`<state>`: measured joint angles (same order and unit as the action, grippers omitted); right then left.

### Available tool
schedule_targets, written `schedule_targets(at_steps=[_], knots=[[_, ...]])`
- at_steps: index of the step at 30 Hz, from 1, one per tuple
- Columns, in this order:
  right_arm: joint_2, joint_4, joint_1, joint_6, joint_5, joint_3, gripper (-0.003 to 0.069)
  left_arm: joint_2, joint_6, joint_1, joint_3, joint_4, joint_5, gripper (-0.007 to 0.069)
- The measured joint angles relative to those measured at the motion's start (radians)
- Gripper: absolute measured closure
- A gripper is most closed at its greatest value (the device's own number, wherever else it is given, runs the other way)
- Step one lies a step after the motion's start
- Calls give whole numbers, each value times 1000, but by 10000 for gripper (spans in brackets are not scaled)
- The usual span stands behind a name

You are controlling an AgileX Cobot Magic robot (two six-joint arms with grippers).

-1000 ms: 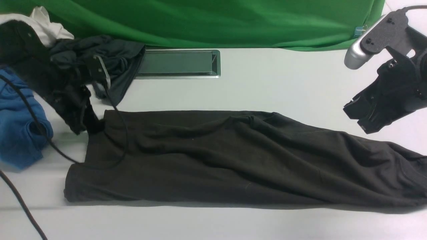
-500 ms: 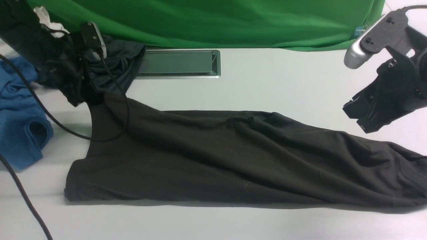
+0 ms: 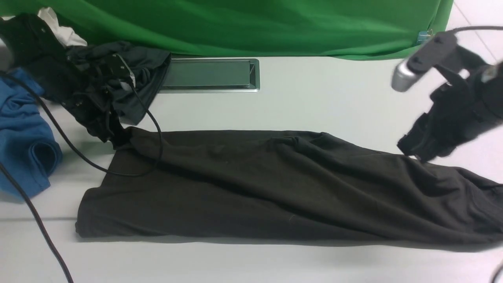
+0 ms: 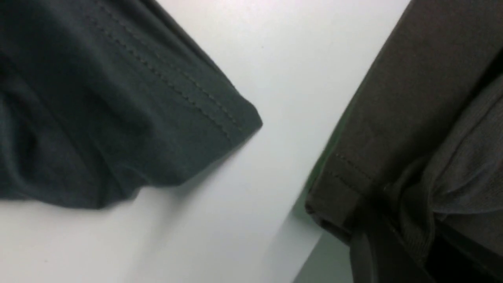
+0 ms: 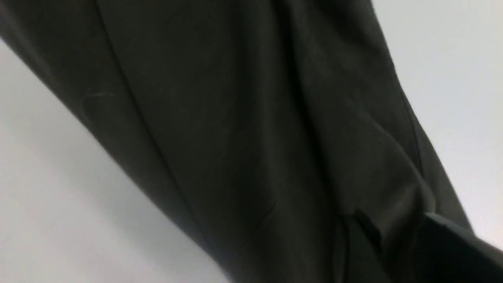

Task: Fold a long-sleeved shirt on a white desktop.
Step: 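Fold the black garment in half by bringing its near edge over to the far edge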

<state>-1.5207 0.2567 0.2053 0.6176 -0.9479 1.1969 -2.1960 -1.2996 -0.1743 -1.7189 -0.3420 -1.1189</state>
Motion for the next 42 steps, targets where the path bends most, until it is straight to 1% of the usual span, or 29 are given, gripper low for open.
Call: schedule_targets(at_steps=[3, 6, 9, 11, 12, 14, 18, 22, 28, 33, 42], knots=[[-55, 0, 13, 22, 5, 80, 389, 4, 1, 0, 0, -6, 0, 585], [-167, 0, 64, 66, 19, 220, 335, 4, 1, 0, 0, -18, 0, 585], [-285, -4, 138, 121, 53, 304, 288, 4, 1, -1, 0, -31, 0, 585], [-355, -32, 178, 139, 100, 329, 277, 4, 0, -1, 0, -38, -1, 585], [-355, -32, 181, 139, 105, 331, 277, 4, 0, -1, 0, -39, -1, 585], [-437, -97, 205, 134, 143, 346, 273, 4, 1, -2, 0, -45, -3, 585], [-495, -133, 208, 111, 181, 349, 271, 4, 0, -2, 0, -47, -3, 585], [-519, -137, 208, 104, 211, 353, 271, 4, 0, -2, 0, -53, -3, 585], [-525, -126, 210, 103, 207, 353, 271, 4, -3, -2, 0, -59, -3, 585], [-525, -75, 216, 102, 204, 353, 270, 4, -2, -2, 0, -60, -3, 585], [-560, -68, 216, 101, 204, 354, 270, 4, -3, -2, 0, -63, 1, 585]])
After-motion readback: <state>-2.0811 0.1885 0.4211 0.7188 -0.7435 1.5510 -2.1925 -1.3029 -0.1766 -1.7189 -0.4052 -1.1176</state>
